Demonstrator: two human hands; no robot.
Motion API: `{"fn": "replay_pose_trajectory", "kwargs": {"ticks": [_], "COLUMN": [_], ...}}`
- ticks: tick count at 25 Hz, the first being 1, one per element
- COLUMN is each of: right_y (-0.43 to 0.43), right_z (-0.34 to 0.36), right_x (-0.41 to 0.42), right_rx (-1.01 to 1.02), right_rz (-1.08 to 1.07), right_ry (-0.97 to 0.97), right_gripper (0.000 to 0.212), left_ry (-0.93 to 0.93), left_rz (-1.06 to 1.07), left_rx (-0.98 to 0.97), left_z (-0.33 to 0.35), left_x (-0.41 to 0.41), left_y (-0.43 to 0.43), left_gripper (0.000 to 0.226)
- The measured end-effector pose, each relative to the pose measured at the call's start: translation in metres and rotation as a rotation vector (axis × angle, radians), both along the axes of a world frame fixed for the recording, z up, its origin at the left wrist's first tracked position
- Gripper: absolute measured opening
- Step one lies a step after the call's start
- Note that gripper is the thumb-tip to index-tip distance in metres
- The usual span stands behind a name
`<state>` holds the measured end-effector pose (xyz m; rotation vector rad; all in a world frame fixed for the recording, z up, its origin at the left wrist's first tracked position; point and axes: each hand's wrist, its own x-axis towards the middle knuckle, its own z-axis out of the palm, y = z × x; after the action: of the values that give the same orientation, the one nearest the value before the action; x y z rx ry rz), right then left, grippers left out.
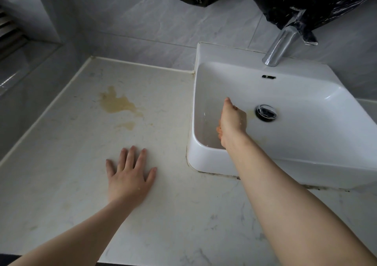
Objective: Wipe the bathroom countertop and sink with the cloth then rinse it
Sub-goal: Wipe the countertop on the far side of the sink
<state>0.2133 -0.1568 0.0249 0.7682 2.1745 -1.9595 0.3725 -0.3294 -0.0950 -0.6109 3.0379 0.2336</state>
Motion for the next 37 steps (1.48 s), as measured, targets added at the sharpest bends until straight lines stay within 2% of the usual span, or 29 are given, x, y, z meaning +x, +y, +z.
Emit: {"fn": "replay_pose_trajectory", "kwargs": {"ticks": [5, 9, 12, 16, 18, 19, 21, 22, 24, 25, 27, 28, 31, 32, 33, 35, 37], "right_y": [-0.002, -0.002, -0.014, -0.046, -0.062, -0.069, -0.074, -0.074, -0.07, -0.066, -0.057, -0.054, -0.052, -0.053, -0.053, -0.055, -0.062], "right_z": [-0.002, 0.003, 0.015, 0.033, 0.028, 0.019, -0.006, -0.021, -0.044, -0.054, -0.07, -0.075, -0.079, -0.074, -0.072, -0.072, -0.079], "right_x": [-0.001, 0.002, 0.018, 0.053, 0.066, 0.071, 0.081, 0.086, 0.095, 0.097, 0.096, 0.097, 0.1, 0.102, 0.103, 0.104, 0.113], "right_rx": [0.021, -0.019, -0.089, -0.249, -0.112, 0.004, 0.127, 0.055, -0.146, -0.075, 0.498, 0.689, 0.759, 0.849, 1.026, 1.307, 1.287], "right_rz": [-0.035, 0.002, 0.156, 0.391, 0.594, 0.719, 0.951, 1.005, 0.953, 0.921, 0.983, 0.98, 0.967, 0.977, 0.984, 0.887, 0.856], "right_ry": [0.066, 0.107, 0.302, 0.502, 0.539, 0.52, 0.306, 0.135, -0.138, -0.132, 0.057, 0.162, 0.246, 0.283, 0.361, 0.666, 0.811], "right_gripper": [0.027, 0.037, 0.033, 0.006, 0.005, 0.005, 0.021, 0.027, 0.027, 0.028, 0.037, 0.042, 0.041, 0.039, 0.038, 0.036, 0.023], "left_ry": [-0.006, -0.022, -0.014, 0.025, 0.052, 0.044, 0.046, 0.053, 0.084, 0.106, 0.118, 0.109, 0.092, 0.088, 0.088, 0.09, 0.09], "left_rz": [-0.002, -0.012, -0.058, -0.179, -0.228, -0.25, -0.263, -0.261, -0.276, -0.29, -0.299, -0.291, -0.27, -0.269, -0.268, -0.268, -0.268], "left_rx": [-0.007, 0.007, 0.039, 0.048, 0.035, 0.025, 0.009, 0.003, -0.005, -0.005, -0.012, -0.019, -0.038, -0.036, -0.034, -0.028, -0.024], "left_z": [-0.001, -0.002, 0.001, 0.001, -0.001, -0.001, 0.0, 0.0, -0.001, -0.002, -0.005, -0.006, -0.006, -0.006, -0.005, -0.004, -0.003], "left_x": [0.0, 0.0, 0.0, 0.013, 0.02, 0.023, 0.027, 0.029, 0.034, 0.036, 0.039, 0.04, 0.042, 0.042, 0.042, 0.043, 0.042], "left_y": [-0.001, -0.003, -0.012, -0.036, -0.046, -0.05, -0.056, -0.059, -0.066, -0.069, -0.073, -0.072, -0.069, -0.068, -0.067, -0.068, -0.068], "left_gripper": [0.066, 0.074, 0.09, 0.088, 0.088, 0.084, 0.066, 0.059, 0.051, 0.049, 0.05, 0.053, 0.06, 0.06, 0.06, 0.061, 0.06]}}
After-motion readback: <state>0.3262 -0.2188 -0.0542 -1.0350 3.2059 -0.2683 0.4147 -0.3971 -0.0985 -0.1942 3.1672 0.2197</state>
